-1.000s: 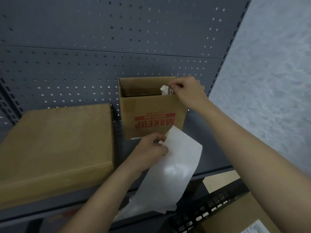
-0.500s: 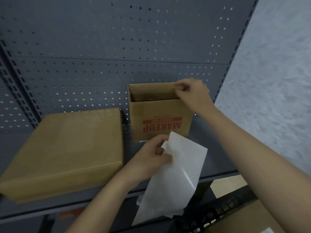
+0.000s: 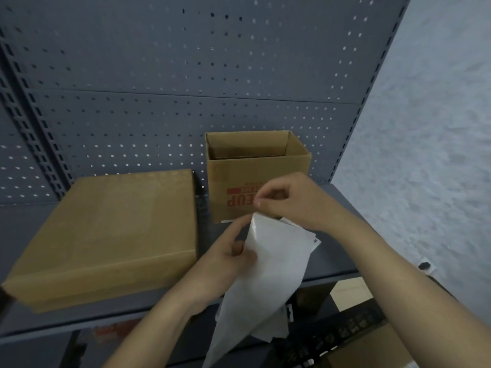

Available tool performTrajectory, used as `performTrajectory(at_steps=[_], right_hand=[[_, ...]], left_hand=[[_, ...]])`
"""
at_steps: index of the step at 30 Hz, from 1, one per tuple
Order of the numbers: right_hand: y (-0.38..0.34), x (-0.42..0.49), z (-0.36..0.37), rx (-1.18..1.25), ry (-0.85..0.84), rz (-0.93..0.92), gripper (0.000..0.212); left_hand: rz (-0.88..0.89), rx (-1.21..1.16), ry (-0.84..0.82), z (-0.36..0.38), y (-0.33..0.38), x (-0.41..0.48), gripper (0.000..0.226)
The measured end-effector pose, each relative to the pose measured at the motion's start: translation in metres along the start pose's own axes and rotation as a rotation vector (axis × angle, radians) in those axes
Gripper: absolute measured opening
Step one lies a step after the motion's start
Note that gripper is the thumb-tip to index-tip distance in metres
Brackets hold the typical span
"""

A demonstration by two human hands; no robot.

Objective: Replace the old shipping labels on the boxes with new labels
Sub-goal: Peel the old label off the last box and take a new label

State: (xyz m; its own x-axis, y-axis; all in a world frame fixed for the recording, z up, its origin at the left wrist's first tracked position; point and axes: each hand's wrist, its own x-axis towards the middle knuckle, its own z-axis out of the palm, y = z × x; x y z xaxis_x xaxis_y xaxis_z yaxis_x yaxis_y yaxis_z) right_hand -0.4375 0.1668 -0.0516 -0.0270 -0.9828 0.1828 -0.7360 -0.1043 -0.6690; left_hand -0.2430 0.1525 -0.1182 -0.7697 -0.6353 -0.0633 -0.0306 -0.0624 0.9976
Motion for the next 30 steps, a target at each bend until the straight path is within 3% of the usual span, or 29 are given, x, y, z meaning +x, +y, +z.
performTrajectory(at_steps=[5, 10, 14, 19, 30], right_hand=[[0.008, -0.012, -0.001, 0.025, -0.087, 0.063, 0.013], [0.010, -0.022, 0.000, 0.067, -0.103, 0.064, 0.015], [0.010, -0.026, 0.000, 0.107, -0.105, 0.089, 0.016], [0.006, -0.027, -0.002, 0.130, -0.106, 0.121, 0.015], [0.003, -0.028, 0.000, 0.069, -0.085, 0.108, 0.007]], left_hand=[[0.001, -0.001, 0.008, 0.002, -0.007, 0.003, 0.060], [0.013, -0.176, 0.105, 0.010, -0.008, 0.009, 0.025], [0.098, -0.177, 0.167, 0.013, -0.010, 0.013, 0.018], [0.162, -0.077, 0.211, 0.015, -0.014, 0.020, 0.029], [0.159, -0.061, 0.202, 0.011, -0.015, 0.018, 0.025]])
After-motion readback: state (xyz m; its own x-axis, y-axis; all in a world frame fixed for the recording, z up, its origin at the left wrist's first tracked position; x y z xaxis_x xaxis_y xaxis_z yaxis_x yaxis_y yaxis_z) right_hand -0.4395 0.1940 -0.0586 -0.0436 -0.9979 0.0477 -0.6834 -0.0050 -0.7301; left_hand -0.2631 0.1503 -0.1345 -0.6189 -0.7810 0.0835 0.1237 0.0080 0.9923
